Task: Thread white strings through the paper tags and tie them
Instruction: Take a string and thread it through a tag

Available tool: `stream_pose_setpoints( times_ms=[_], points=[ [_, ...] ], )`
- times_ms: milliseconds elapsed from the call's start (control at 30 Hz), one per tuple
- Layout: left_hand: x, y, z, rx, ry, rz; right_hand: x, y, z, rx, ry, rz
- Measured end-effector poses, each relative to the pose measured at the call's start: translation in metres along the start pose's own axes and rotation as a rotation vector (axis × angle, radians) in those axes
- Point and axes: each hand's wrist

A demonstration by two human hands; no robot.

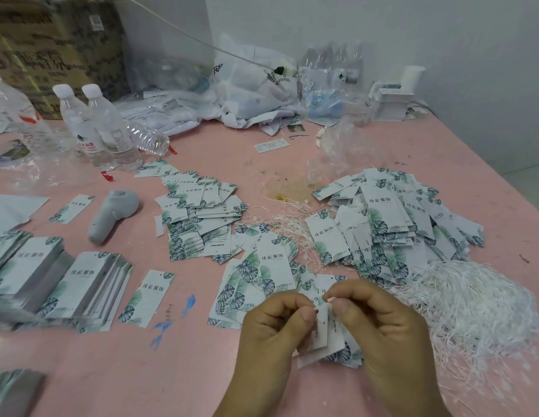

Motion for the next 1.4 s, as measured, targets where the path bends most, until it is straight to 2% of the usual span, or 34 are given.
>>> stream_pose_setpoints(
  times_ms=[133,433,600,1133,1400],
  points=[
    [0.001,-0.001,0.002,-0.018,0.032,0.011,0.005,-0.002,0.003,-0.012,-0.14,-0.018],
    [0.001,-0.003,0.003,-0.063,0.102,0.042,0.002,-0.003,0.004,-0.003,-0.14,0.052],
    [-0.002,-0.003,0.004,-0.092,0.132,0.05,-0.003,-0.006,0.005,-0.005,-0.075,0.158],
    [-0.003,-0.004,0.006,-0.104,0.147,0.065,-0.006,-0.007,0.007,-0.042,-0.057,0.199],
    [-0.006,-0.005,0.008,-0.101,0.152,0.087,-0.004,-0.007,0.009,-0.019,-0.095,0.151]
  ],
)
Point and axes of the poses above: each hand's wrist, its own y-axis towards the middle knuckle, its own z-axis out of the palm, x = y × z, and after that the axes turned 7 degrees about -y, right-handed
